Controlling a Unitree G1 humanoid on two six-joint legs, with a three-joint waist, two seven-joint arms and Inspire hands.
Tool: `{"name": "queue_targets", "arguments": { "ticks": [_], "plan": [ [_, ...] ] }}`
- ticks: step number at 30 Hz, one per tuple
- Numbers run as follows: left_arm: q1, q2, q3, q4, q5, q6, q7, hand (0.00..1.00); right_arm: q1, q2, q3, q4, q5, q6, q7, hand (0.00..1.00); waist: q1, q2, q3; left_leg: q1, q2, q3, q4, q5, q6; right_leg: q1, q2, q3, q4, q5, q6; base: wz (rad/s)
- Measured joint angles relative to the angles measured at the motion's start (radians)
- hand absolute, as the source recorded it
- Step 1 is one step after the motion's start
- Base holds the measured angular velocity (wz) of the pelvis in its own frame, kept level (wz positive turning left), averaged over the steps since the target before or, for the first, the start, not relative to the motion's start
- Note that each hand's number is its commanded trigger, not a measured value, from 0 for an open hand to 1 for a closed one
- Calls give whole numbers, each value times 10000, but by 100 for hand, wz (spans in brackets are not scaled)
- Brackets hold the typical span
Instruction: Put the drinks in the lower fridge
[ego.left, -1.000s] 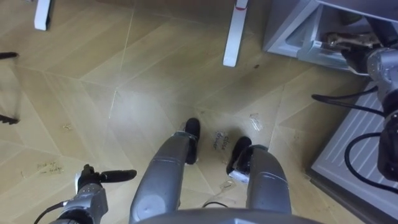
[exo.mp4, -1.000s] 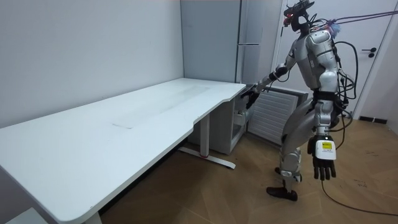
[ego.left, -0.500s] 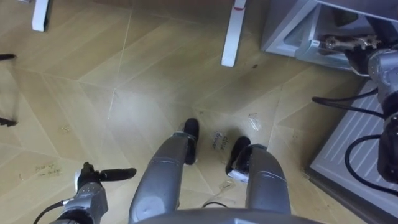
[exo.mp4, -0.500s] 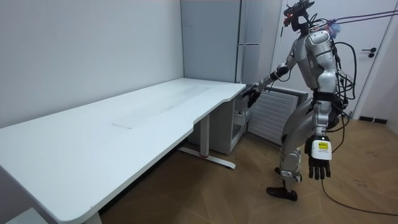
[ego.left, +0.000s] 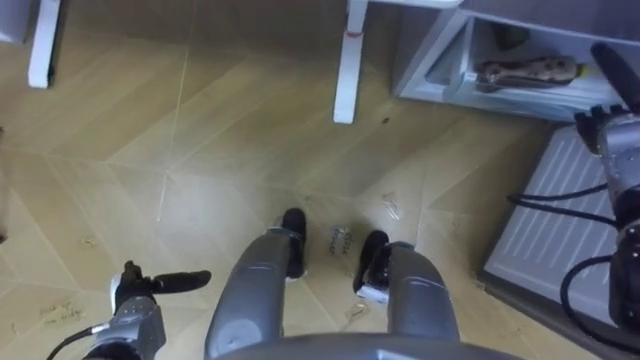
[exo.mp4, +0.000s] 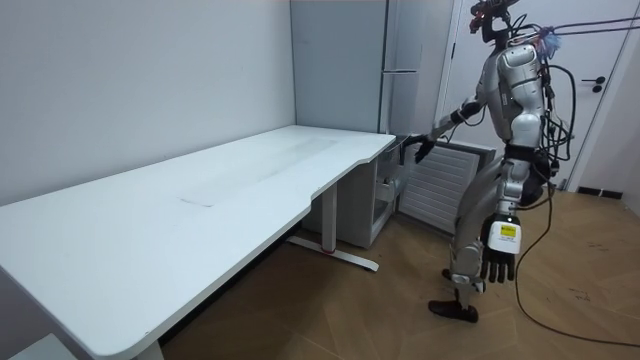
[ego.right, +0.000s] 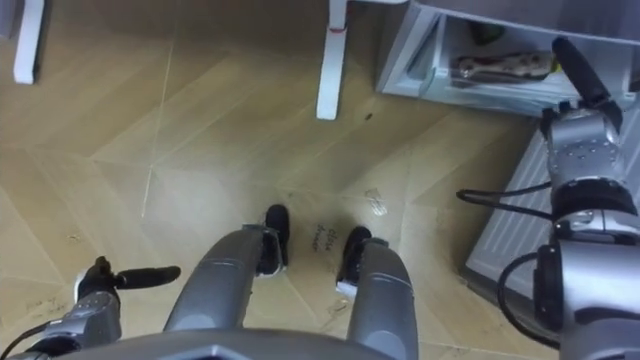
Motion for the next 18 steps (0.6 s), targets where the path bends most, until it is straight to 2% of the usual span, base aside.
{"name": "queue_targets", "arguments": {
  "ticks": [1, 10, 14, 16, 18],
  "plan": [
    [2, 21, -1, -2, -89, 9, -52, 0, 153, 1, 25, -2, 1, 5, 21, 0, 16, -1, 0, -8, 48, -4, -27, 0, -12, 28, 83, 13, -100, 69, -12, -15],
    [196, 85, -112, -12, -164, 9, -485, 0, 1433, 48, 451, -514, -17, -1, 640, 0, -20, -4, 3, -57, 36, 21, -31, 0, -5, -49, 85, 151, -96, 100, 27, -2],
    [338, 87, -112, 16, -164, 3, -576, 0, 1507, 59, 748, -511, -2, -98, 777, 0, -74, -3, 4, -73, 47, 22, -10, -7, -5, -55, 95, 147, -93, 100, 27, 0],
    [330, 88, -123, 5, -160, -2, -577, 0, 1535, 96, 1074, -507, 228, -275, 889, 0, -27, 6, 6, -160, 83, 13, 71, -44, -22, -110, 146, 151, -85, 99, 24, 0],
    [270, 95, -241, 5, -159, -4, -576, 0, 1535, 126, 1273, -483, 407, -294, 990, 0, 55, 15, 8, -370, 139, 13, 231, -89, -13, -283, 219, 162, -27, 109, 27, -8]
  ]
}}
